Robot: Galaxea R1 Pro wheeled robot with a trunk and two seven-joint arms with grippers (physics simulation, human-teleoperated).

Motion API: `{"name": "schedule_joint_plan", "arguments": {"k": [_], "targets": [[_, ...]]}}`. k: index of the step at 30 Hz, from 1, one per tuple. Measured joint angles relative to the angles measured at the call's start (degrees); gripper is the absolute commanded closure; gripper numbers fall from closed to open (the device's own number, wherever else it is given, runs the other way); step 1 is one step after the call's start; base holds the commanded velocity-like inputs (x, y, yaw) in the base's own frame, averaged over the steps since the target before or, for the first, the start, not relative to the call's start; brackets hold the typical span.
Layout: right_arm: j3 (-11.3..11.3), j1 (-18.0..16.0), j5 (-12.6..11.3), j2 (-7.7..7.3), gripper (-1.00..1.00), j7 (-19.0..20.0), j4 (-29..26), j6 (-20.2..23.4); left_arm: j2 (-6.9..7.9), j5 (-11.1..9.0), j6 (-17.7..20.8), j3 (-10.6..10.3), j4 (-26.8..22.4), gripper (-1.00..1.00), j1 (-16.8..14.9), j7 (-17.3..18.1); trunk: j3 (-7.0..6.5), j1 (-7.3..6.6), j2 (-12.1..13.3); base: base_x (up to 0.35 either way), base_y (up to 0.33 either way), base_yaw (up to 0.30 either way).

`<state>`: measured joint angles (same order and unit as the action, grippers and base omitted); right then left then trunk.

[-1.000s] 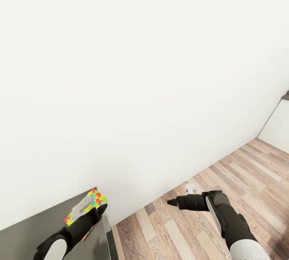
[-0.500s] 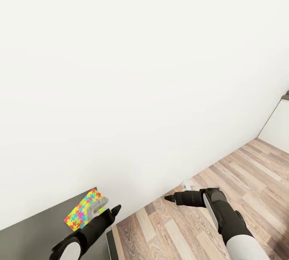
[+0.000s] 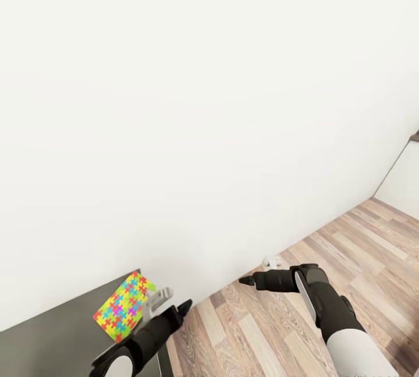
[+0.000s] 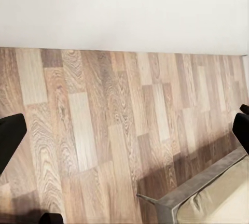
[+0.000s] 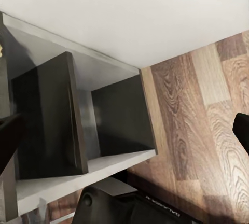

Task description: Put all the toys in the child's room - the three board games (two on the bed and one on the table), the two jigsaw puzzles on the table, and the tennis ball on the table - inside the toy box on the table in the child's room.

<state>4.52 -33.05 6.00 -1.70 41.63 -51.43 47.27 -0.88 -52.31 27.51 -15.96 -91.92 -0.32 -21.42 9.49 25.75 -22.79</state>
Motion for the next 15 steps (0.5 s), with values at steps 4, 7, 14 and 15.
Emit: {"name": "schedule_joint_plan", "arguments": {"k": [4,7,14,15], "targets": [[0.03,-0.19,-0.11,-0.03,-1.00,0.04,0.26,0.10,-0.06,0.00,-0.03,-0.23,0.00,-1.00,0.00,-0.04,0.28,0.00,0.00,0.000,0.000,0.000],[0.09,-0.30,-0.25,-0.09,-1.00,0.07,0.47,0.19,-0.11,0.00,-0.06,-0.43,0.00,-1.00,0.00,-0.05,0.40,0.00,0.00,0.000,0.000,0.000],[0.14,-0.41,-0.96,-0.30,-1.00,0.28,0.61,0.24,-0.18,0.00,-0.08,-0.64,0.00,-1.00,0.01,0.02,0.57,0.00,0.00,0.000,0.000,0.024],[0.15,-0.43,-1.18,-0.34,-1.00,0.30,0.63,0.24,-0.19,-0.01,-0.09,-0.67,-0.01,-1.00,0.01,0.03,0.61,0.00,-0.01,0.000,0.000,0.105]]}}
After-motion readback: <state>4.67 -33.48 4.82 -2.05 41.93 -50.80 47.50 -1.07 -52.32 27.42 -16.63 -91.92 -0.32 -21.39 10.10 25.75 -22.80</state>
